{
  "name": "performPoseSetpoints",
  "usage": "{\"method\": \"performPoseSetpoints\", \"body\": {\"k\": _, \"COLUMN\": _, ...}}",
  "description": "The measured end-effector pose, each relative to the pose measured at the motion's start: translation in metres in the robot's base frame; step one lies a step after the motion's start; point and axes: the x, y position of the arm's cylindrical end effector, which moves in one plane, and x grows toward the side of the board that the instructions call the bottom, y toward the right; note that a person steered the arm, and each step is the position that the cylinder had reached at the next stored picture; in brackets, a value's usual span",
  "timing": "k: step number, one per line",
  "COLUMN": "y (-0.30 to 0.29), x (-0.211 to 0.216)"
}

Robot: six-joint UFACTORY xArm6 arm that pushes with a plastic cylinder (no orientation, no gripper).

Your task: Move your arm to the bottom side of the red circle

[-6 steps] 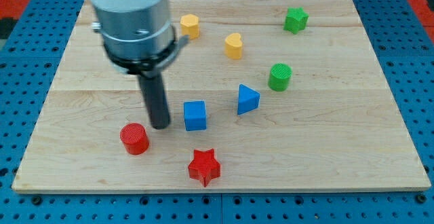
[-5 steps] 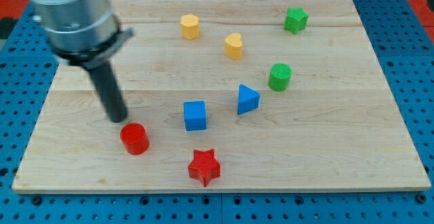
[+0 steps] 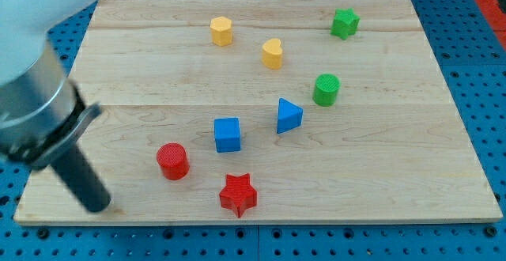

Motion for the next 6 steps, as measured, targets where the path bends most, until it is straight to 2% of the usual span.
{"method": "performPoseSetpoints", "body": {"k": 2, "y": 0.019, "x": 0.004}}
{"method": "performPoseSetpoints", "body": {"k": 6, "y": -0.024, "x": 0.004}}
